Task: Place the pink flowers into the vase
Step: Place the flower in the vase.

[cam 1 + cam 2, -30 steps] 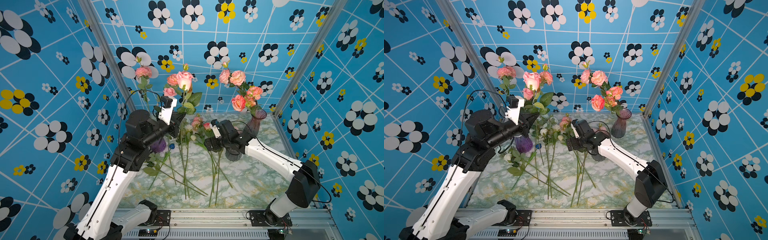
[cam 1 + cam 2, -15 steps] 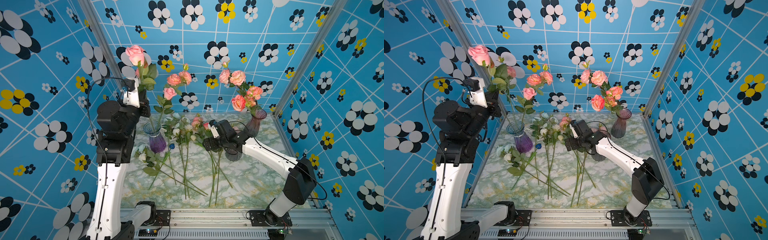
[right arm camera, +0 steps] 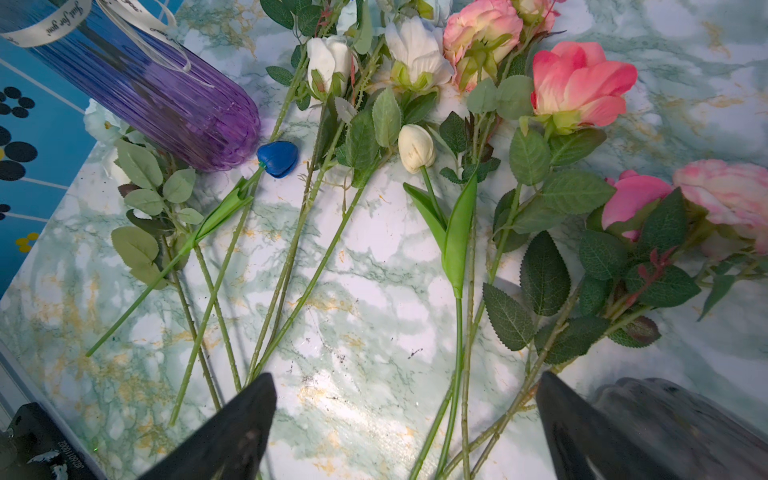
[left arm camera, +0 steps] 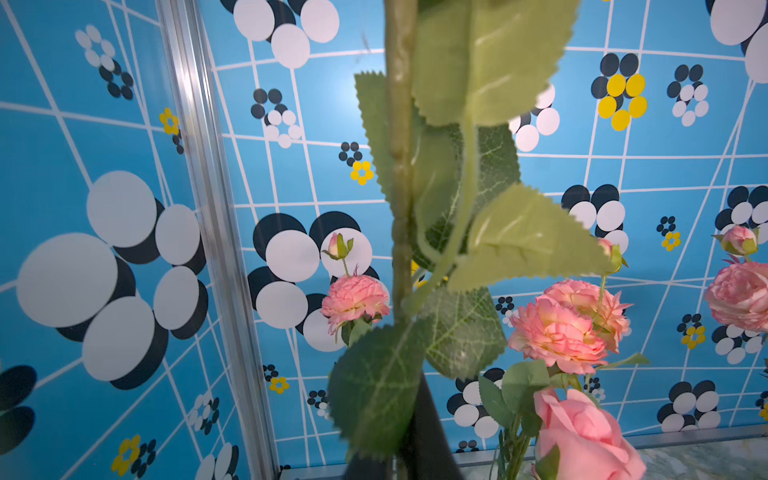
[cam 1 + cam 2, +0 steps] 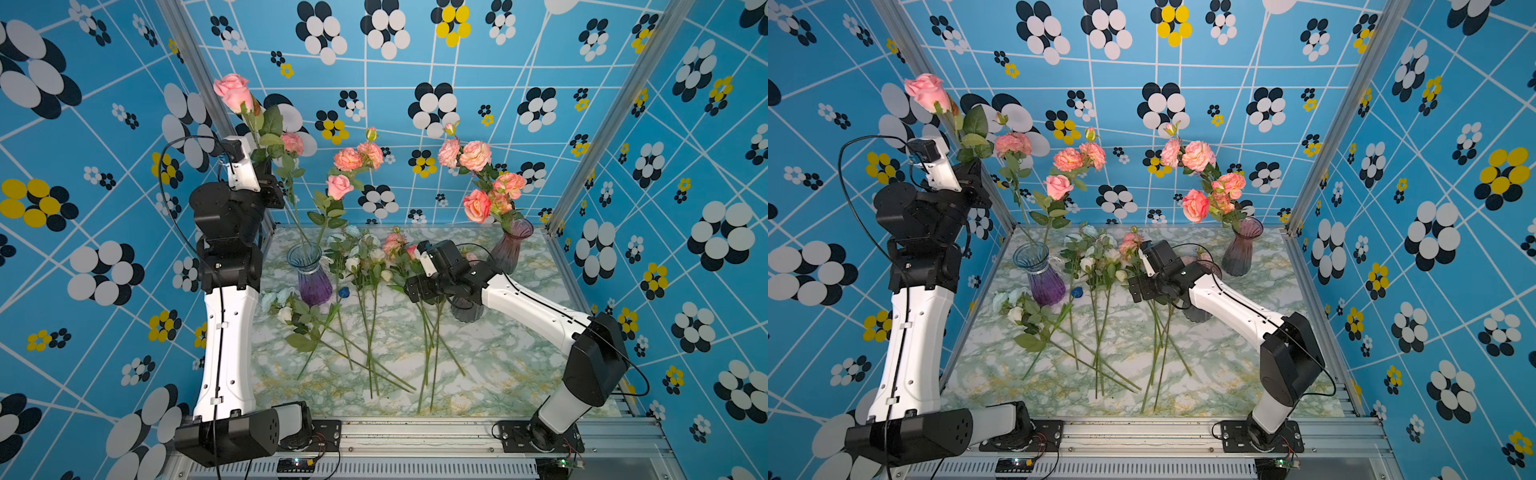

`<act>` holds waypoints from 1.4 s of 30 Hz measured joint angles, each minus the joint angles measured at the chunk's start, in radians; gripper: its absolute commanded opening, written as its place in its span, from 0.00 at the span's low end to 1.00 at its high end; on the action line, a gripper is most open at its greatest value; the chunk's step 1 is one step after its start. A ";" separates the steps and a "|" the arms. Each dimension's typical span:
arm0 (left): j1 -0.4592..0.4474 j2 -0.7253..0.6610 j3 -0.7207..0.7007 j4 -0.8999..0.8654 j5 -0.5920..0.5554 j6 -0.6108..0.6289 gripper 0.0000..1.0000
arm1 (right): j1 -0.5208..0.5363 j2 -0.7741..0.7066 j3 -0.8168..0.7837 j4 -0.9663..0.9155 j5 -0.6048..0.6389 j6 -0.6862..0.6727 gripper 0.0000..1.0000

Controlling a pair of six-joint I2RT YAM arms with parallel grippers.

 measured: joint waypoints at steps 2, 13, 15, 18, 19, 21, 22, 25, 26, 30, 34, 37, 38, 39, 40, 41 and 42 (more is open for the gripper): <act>0.001 0.002 -0.050 0.014 0.002 -0.006 0.00 | -0.005 0.000 0.000 0.000 0.000 0.000 0.99; 0.003 -0.003 -0.303 0.087 0.024 -0.022 0.00 | -0.016 0.039 0.019 -0.014 0.002 0.019 0.99; 0.003 -0.005 -0.333 0.093 0.024 -0.027 0.00 | -0.019 0.074 0.045 -0.026 0.007 0.028 0.99; 0.003 -0.011 -0.377 0.108 0.024 -0.040 0.00 | -0.026 0.116 0.056 -0.031 0.012 0.042 0.99; 0.003 -0.014 -0.393 0.114 0.024 -0.045 0.01 | -0.027 0.125 0.056 -0.034 0.013 0.045 0.99; 0.003 -0.018 -0.417 0.122 0.024 -0.051 0.01 | -0.028 0.138 0.056 -0.038 0.013 0.055 0.99; 0.003 -0.018 -0.425 0.126 0.024 -0.055 0.01 | -0.028 0.142 0.056 -0.040 0.013 0.058 0.99; 0.003 -0.020 -0.449 0.134 0.023 -0.067 0.04 | -0.028 0.145 0.056 -0.047 0.012 0.064 0.99; 0.003 -0.021 -0.455 0.134 0.021 -0.070 0.05 | -0.028 0.146 0.056 -0.047 0.012 0.065 0.99; -0.003 -0.022 -0.470 0.134 0.011 -0.077 0.10 | -0.028 0.146 0.056 -0.047 0.012 0.068 0.99; -0.018 -0.022 -0.476 0.131 -0.010 -0.086 0.18 | -0.028 0.149 0.056 -0.046 0.012 0.068 0.99; -0.023 -0.022 -0.476 0.131 -0.026 -0.092 0.22 | -0.028 0.151 0.056 -0.046 0.011 0.068 0.99; -0.023 -0.022 -0.476 0.130 -0.029 -0.093 0.24 | -0.028 0.152 0.056 -0.046 0.011 0.068 0.99; -0.023 -0.022 -0.476 0.129 -0.034 -0.095 0.24 | -0.028 0.152 0.056 -0.046 0.011 0.068 0.99; -0.023 -0.022 -0.476 0.129 -0.037 -0.096 0.25 | -0.028 0.152 0.056 -0.046 0.011 0.068 0.99; -0.023 -0.022 -0.476 0.130 -0.040 -0.096 0.25 | -0.028 0.152 0.056 -0.046 0.011 0.068 0.99; -0.023 -0.023 -0.476 0.130 -0.045 -0.096 0.26 | -0.028 0.152 0.056 -0.046 0.011 0.068 0.99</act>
